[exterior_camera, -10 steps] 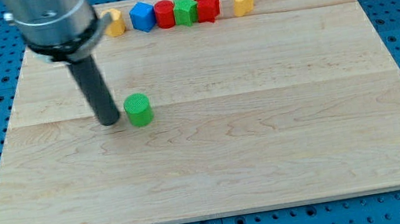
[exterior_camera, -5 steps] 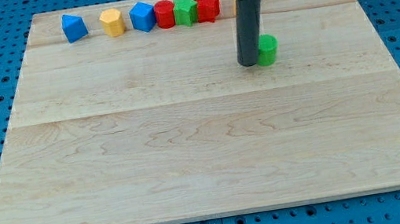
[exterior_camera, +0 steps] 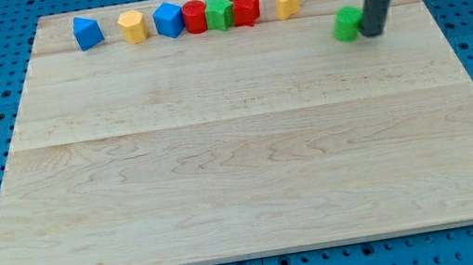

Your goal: Move the green circle to the right of the yellow heart

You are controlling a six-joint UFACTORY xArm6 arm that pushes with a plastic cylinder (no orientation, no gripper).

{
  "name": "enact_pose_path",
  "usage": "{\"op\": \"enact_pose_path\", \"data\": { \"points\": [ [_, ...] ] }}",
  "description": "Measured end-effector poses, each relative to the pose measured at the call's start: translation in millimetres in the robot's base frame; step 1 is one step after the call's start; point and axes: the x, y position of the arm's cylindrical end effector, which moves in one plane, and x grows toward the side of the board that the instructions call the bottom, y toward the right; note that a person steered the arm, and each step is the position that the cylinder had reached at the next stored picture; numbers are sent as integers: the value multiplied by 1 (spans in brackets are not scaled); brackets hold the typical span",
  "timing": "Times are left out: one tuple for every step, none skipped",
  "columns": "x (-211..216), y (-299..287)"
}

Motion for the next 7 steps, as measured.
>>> {"op": "enact_pose_path", "data": {
  "points": [
    [27, -11],
    [47, -29],
    [13, -42],
    [0, -41],
    [-20, -42],
    [2, -41],
    [35, -11]
  ]
}}
